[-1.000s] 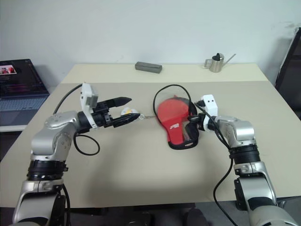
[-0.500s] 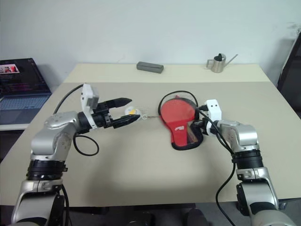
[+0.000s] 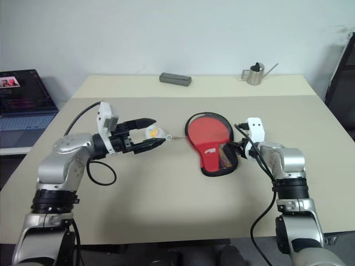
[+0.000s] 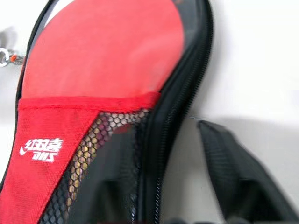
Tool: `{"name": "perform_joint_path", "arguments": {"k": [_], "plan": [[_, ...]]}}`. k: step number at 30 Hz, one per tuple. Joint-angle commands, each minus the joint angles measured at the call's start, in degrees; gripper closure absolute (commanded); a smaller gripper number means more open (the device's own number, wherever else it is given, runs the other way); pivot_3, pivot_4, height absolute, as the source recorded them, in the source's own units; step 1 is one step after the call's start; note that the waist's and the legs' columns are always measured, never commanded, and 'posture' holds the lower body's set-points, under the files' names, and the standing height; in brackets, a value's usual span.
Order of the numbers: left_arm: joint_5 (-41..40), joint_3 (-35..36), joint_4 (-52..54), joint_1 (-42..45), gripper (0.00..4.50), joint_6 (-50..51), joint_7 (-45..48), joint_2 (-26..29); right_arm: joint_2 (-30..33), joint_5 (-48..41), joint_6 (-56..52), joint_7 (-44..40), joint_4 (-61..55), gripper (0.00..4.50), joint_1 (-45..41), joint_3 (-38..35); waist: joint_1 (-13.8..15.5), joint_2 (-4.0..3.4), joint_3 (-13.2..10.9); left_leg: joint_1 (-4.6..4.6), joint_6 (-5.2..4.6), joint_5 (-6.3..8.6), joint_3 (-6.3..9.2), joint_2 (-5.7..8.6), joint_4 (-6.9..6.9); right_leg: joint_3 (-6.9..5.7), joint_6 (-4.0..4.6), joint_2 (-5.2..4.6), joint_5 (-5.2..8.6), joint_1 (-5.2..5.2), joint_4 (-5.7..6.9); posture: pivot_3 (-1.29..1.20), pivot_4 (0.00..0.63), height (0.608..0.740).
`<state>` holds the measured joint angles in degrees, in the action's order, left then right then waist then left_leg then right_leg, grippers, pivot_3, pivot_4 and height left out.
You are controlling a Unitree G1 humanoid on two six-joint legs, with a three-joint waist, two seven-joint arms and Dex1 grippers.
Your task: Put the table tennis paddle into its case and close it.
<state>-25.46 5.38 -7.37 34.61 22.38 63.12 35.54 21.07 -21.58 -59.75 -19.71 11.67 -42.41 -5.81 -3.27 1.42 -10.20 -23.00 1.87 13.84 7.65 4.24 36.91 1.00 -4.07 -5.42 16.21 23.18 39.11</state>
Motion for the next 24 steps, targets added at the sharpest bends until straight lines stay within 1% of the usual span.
{"name": "perform_joint_path", "arguments": {"k": [1,8,11,14,15,19,24], "plan": [[-0.3,1.0,1.5,-0.1,0.00,-1.0,0.0,1.2,0.7,-1.5,-0.9,-0.1,-4.2,1.77,-1.2,-2.6,0.0,-0.01,0.0,0.00,0.00,0.00,0.00,0.00,0.00,0.00,0.00,0.00,0.00,0.00,0.00,0.00,0.150,0.740],[-0.4,0.9,1.4,-0.3,0.00,-1.1,-0.1,1.4,2.9,-2.5,-1.1,-3.9,-1.1,1.77,-1.4,-3.7,0.0,-0.01,0.0,0.00,-0.03,0.01,0.00,0.01,0.00,0.00,0.00,0.00,0.00,-0.01,0.00,0.00,0.150,0.740],[-0.5,0.9,1.5,0.0,0.00,-1.0,-0.1,1.4,3.2,-2.9,-0.7,-5.2,-0.6,1.21,-1.5,-3.4,0.0,-0.01,0.0,0.00,-0.03,0.01,0.00,0.00,-0.01,0.00,0.00,0.02,0.00,0.00,0.00,0.00,0.150,0.740],[-1.5,1.2,2.1,0.1,0.00,0.0,0.3,1.5,2.7,-4.0,-2.2,-6.5,0.0,0.17,-2.1,-3.1,0.0,-0.01,0.0,0.00,-0.02,0.01,0.00,-0.01,0.00,0.00,0.00,0.02,0.00,0.00,0.00,0.00,0.150,0.740],[-2.0,1.3,2.4,0.1,0.00,0.4,0.5,1.6,2.7,-4.3,-2.8,-7.0,0.2,0.03,-2.2,-3.0,0.0,-0.01,0.0,0.00,-0.03,0.01,0.00,0.00,0.00,0.00,0.00,0.02,0.00,0.00,0.00,0.00,0.150,0.740],[-4.8,1.7,4.6,-0.3,0.00,2.8,2.2,2.1,2.7,-4.4,-3.4,-8.9,2.5,0.03,-2.8,-2.0,0.0,-0.01,0.0,0.00,-0.03,0.01,0.01,-0.01,0.00,-0.01,0.00,0.02,0.00,0.00,0.00,0.00,0.150,0.740],[-7.3,1.4,7.4,0.1,0.00,5.7,4.3,3.4,3.2,-2.4,1.5,-12.3,9.3,0.03,-4.6,0.4,-0.1,-0.01,0.0,0.01,-0.03,0.02,-0.02,-0.01,0.00,0.02,0.00,0.02,0.00,-0.01,0.00,0.00,0.150,0.740]]}}
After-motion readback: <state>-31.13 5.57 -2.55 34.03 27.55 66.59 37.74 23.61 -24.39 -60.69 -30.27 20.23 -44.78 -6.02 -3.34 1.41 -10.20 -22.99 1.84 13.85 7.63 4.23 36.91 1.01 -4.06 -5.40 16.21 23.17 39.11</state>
